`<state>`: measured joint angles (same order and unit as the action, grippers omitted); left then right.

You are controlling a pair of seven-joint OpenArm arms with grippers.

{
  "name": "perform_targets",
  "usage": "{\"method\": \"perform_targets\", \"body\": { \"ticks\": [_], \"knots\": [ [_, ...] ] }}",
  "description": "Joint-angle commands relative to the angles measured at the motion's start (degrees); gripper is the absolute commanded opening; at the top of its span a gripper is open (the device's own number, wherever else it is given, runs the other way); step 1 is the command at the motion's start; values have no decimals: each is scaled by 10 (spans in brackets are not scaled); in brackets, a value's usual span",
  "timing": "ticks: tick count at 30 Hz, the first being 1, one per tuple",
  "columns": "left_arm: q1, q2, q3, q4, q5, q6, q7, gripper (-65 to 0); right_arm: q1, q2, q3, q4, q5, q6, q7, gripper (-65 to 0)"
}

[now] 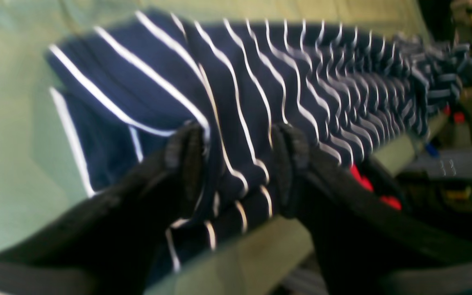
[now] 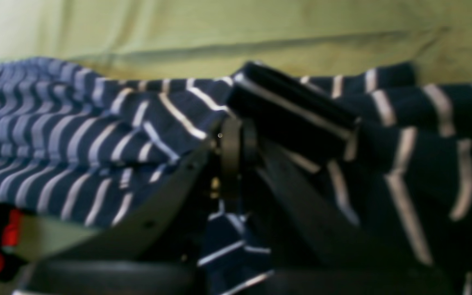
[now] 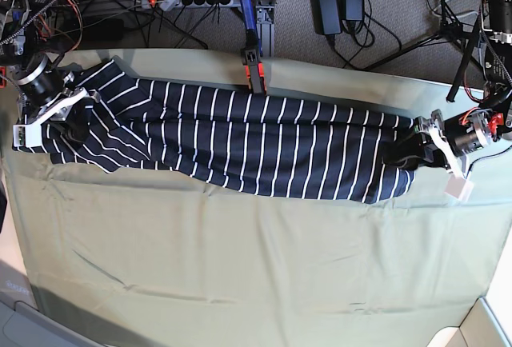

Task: Fold the T-shirt properly
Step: 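Pull the shirt ends apart with both grippers to straighten the strip, then regrasp the strip's end with the left gripper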

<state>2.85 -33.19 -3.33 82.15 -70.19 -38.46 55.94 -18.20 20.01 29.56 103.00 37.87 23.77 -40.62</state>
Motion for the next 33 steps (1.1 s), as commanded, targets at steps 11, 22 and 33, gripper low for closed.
{"method": "perform_targets", "body": {
  "ticks": [11, 22, 33],
  "knots": [
    [-9, -9, -5, 7, 165, 34, -108, -294, 16, 12, 5, -122, -34, 39, 38, -650],
    [-9, 17, -28, 2, 195, 78, -104, -294, 17, 12, 5, -147, -3, 39, 40, -650],
    [-6, 67, -31, 2, 203, 79, -94, -294, 16, 12, 5, -147, 2, 39, 40, -650]
  ]
}}
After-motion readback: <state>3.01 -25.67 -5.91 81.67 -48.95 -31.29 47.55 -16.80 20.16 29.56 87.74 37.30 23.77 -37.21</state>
